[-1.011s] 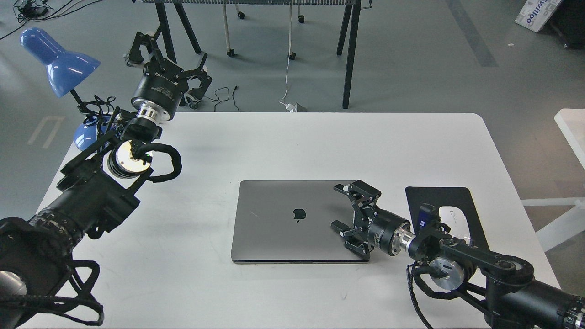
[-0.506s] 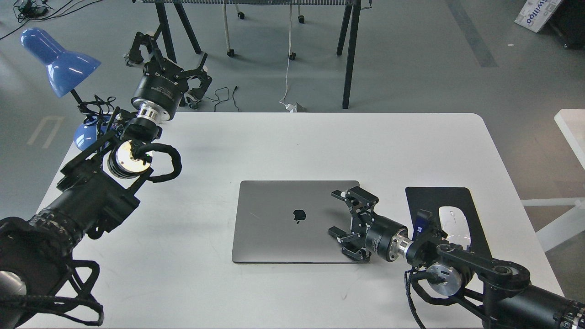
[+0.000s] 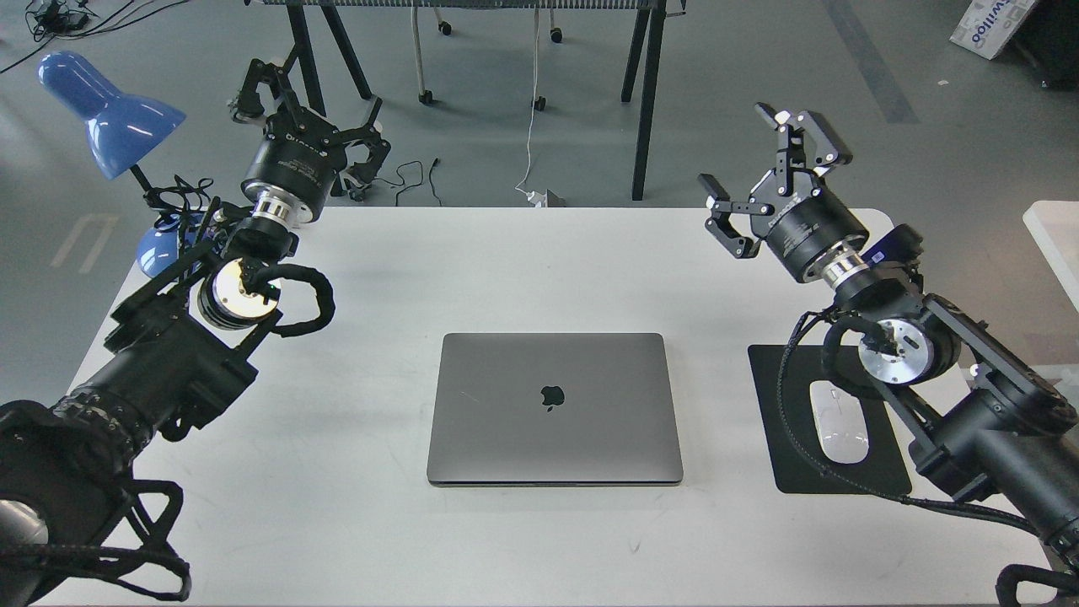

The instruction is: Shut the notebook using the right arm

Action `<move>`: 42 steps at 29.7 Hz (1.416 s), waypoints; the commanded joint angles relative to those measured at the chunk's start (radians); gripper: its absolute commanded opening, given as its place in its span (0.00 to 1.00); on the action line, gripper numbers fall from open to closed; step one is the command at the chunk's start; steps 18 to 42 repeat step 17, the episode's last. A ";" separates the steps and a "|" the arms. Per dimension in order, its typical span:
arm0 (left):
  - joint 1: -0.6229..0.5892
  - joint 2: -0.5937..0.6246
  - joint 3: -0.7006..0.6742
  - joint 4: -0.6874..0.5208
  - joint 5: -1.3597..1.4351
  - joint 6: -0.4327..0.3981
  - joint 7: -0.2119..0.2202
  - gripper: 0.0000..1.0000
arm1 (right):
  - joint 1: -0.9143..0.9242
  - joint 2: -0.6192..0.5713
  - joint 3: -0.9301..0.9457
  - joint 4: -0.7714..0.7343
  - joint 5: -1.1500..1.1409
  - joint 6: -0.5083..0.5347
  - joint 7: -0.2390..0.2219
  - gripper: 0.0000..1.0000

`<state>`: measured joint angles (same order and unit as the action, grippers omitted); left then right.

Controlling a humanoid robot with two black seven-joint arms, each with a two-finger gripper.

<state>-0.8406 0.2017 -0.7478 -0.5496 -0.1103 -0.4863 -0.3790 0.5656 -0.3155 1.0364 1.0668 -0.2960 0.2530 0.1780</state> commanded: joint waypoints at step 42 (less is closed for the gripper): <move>0.000 -0.001 -0.001 0.000 0.000 0.000 0.000 1.00 | 0.097 0.007 0.137 -0.358 0.198 0.235 -0.020 1.00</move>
